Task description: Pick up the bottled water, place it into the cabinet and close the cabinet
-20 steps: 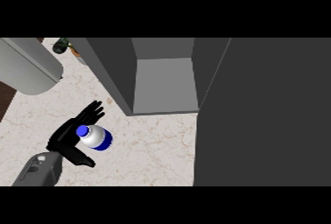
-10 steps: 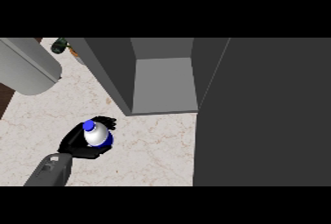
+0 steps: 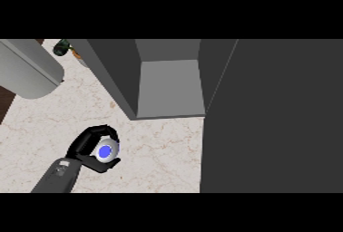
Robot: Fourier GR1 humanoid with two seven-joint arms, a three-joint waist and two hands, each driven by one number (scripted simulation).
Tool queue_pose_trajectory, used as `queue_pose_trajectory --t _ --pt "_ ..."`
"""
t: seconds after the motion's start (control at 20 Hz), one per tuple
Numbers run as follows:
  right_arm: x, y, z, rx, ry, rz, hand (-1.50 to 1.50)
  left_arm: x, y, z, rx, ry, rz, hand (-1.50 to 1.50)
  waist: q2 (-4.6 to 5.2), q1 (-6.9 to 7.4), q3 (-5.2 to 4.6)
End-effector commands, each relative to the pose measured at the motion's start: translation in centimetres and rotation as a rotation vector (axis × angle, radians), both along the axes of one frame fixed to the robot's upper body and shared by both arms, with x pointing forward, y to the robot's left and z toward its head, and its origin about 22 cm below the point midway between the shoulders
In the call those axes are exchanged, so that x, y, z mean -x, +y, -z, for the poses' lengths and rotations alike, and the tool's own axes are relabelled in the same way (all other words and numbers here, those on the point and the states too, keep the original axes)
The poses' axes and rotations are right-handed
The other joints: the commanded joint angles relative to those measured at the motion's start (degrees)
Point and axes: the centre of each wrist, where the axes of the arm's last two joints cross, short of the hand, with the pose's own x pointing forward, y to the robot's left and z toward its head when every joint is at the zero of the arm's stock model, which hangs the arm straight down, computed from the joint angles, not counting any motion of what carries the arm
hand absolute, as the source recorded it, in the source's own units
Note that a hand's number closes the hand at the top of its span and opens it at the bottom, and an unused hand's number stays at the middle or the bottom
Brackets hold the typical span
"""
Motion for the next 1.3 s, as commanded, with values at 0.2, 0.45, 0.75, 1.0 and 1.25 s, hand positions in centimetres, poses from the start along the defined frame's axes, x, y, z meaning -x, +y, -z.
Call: queue_pose_trajectory --t 0.2,0.45,0.75,1.0,1.25 --pt "1.0 -0.2 -2.8 0.027 -0.034 0.040 -1.50 3.1 -2.4 3.2 0.041 -0.119 -0.149 1.50 -0.34 0.92 0.04" --pt "0.5 -0.4 -2.2 0.034 -0.018 0.038 -1.50 4.0 -6.2 3.9 0.063 -0.128 -0.347 1.50 -0.57 2.77 0.22" --pt "1.0 -0.7 -3.2 0.028 -0.031 0.024 -1.50 3.0 -9.7 2.6 0.117 -0.134 -0.303 1.50 -0.76 2.49 0.25" --pt "1.4 -0.5 -2.6 0.031 -0.009 0.036 -1.50 0.8 -12.2 -0.1 0.150 -0.134 -0.311 1.50 -0.86 1.94 0.25" --pt "1.5 -0.4 -2.1 0.032 -0.010 0.021 -1.50 -1.7 -16.2 -4.1 0.151 -0.125 -0.314 1.50 -0.70 1.33 0.20"
